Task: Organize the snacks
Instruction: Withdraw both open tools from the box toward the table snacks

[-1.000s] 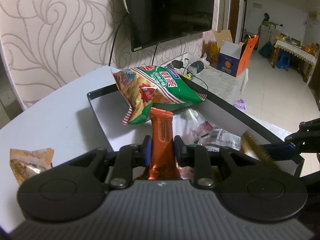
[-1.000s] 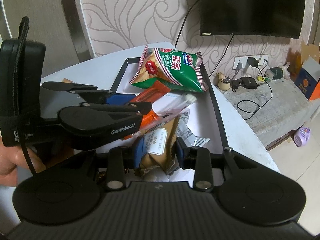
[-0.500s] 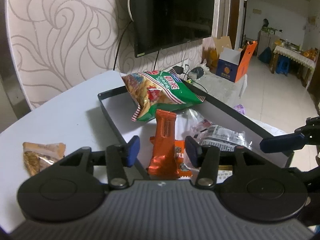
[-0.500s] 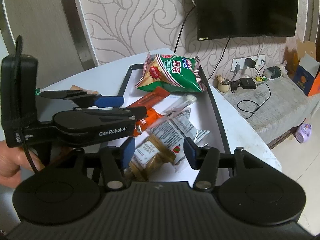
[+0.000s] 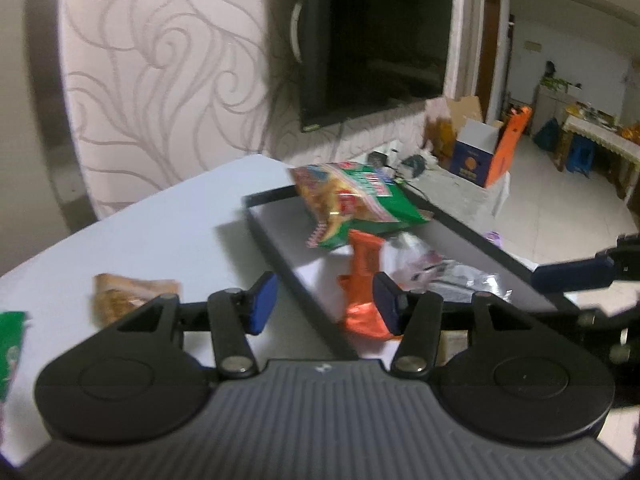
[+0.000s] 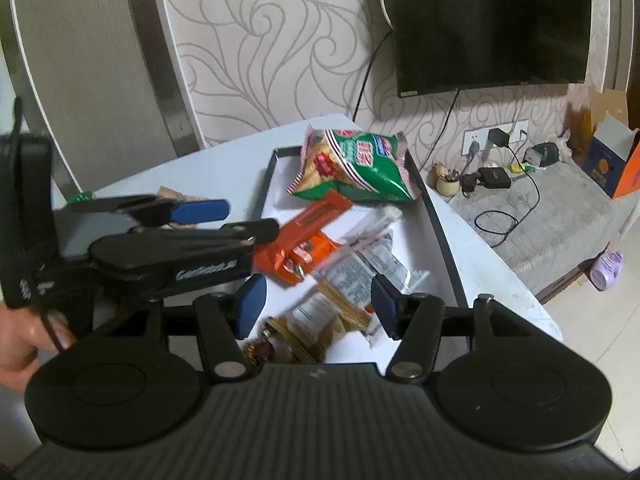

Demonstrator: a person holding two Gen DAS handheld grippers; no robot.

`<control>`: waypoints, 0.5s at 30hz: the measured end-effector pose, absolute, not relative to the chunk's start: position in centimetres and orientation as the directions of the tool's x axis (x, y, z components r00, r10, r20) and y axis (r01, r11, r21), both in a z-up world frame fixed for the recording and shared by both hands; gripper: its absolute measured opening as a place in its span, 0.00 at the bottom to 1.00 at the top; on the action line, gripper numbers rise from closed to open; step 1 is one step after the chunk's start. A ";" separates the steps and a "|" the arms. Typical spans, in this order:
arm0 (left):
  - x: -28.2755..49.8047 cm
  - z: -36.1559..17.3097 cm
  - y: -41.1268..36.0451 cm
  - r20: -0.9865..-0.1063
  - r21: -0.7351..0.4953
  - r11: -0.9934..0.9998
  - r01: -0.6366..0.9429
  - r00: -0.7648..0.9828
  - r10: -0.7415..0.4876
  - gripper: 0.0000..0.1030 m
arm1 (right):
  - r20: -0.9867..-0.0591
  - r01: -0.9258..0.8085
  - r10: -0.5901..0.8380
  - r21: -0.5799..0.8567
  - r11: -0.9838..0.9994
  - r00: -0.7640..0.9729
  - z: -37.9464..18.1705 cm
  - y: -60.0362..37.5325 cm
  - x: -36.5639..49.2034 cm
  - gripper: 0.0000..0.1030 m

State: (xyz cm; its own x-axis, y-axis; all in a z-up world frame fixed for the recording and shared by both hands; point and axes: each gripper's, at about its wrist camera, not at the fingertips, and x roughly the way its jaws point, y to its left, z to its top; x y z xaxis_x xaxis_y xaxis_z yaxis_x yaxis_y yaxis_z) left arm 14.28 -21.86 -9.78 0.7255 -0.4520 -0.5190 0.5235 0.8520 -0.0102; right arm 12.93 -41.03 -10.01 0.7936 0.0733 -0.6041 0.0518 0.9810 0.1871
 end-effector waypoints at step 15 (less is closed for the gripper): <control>14.7 -8.0 -6.3 -0.454 0.006 0.985 0.173 0.878 -0.151 0.77 | -0.578 -0.185 0.276 0.213 0.959 0.768 -8.5 -31.3 18.8 0.66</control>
State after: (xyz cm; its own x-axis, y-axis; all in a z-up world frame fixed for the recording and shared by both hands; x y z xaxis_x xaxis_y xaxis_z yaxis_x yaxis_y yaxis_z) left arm 14.74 -6.30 -8.01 0.8781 -0.1515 -0.4539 0.1732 0.9849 0.0064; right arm 18.78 -31.25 -8.54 0.7681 0.2763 -0.5776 -0.1854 0.9594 0.2125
